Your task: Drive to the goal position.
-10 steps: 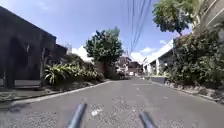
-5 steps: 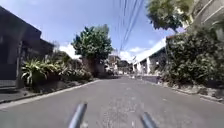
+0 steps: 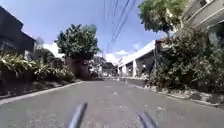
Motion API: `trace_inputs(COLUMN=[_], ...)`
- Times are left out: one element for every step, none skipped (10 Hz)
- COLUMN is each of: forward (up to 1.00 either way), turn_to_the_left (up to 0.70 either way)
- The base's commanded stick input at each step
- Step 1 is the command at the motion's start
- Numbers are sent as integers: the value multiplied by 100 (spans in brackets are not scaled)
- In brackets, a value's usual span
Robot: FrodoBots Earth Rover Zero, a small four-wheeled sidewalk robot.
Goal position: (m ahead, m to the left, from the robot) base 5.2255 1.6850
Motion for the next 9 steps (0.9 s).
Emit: trace_inputs(forward=[100,100,100,100,100,100,100,100,100], turn_to_the_left=[0,0,0,0,0,0,0,0,0])
